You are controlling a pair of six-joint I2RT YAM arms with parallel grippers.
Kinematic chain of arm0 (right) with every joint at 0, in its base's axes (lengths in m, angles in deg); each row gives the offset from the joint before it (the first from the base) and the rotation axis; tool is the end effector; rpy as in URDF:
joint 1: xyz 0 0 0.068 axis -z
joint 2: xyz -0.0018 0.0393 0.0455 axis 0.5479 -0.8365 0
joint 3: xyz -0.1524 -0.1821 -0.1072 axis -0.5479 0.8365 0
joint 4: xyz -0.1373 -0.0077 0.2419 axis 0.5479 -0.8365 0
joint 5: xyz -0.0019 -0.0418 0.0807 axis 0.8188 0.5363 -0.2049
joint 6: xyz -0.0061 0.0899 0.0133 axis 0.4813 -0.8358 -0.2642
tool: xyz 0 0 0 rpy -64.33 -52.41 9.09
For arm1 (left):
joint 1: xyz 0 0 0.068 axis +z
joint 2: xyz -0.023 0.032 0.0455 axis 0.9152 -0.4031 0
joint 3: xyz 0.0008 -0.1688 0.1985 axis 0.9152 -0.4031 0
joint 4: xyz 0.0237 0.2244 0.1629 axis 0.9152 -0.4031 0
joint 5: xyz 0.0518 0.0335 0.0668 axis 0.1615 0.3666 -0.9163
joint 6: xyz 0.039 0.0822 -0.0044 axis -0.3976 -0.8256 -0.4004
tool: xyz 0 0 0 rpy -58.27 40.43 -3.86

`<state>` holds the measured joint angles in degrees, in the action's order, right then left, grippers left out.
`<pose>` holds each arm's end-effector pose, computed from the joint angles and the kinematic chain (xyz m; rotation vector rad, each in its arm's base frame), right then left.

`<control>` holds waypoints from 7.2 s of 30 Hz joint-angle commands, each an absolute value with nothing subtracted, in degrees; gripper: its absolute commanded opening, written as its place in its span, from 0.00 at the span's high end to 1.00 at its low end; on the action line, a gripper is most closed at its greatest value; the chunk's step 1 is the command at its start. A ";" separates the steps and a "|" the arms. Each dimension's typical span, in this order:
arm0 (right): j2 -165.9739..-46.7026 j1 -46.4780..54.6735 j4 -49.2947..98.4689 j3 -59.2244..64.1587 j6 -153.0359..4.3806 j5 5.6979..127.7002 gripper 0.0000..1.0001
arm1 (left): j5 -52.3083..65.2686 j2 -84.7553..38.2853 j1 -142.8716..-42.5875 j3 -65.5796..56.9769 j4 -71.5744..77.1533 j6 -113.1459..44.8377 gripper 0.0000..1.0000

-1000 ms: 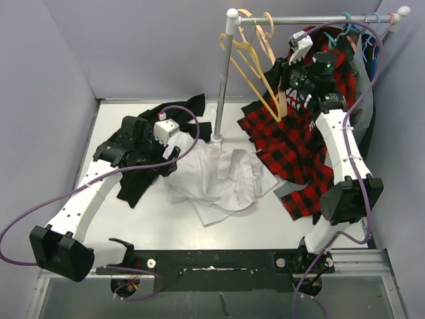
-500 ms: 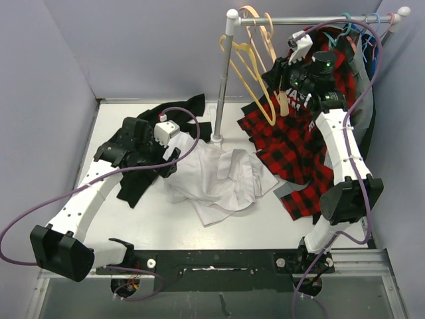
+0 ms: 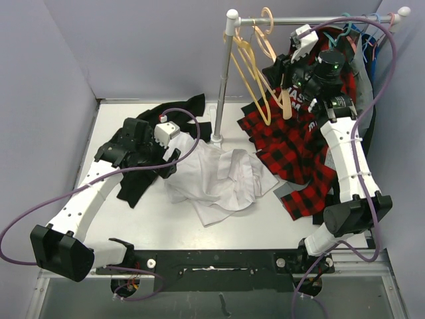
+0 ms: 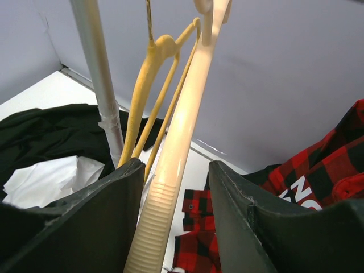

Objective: Place the shirt on the hanger

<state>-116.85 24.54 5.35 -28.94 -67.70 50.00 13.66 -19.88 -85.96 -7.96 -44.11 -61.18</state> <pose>0.4025 0.0954 0.4812 -0.4451 1.6005 0.4669 0.2847 -0.1252 0.2823 0.8440 2.2521 -0.3594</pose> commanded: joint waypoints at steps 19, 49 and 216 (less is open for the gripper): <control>-98.21 24.27 7.87 -18.52 -62.92 58.20 1.00 | 19.96 -17.33 -93.51 -9.21 -48.78 -69.63 0.02; -116.40 16.88 -3.74 -39.30 -79.13 66.32 0.02 | 15.68 -16.91 -94.18 -12.75 -45.88 -69.62 0.02; -26.04 5.76 -14.69 42.47 -123.19 51.87 1.00 | -13.10 -55.60 -114.11 4.72 -14.44 -48.53 0.46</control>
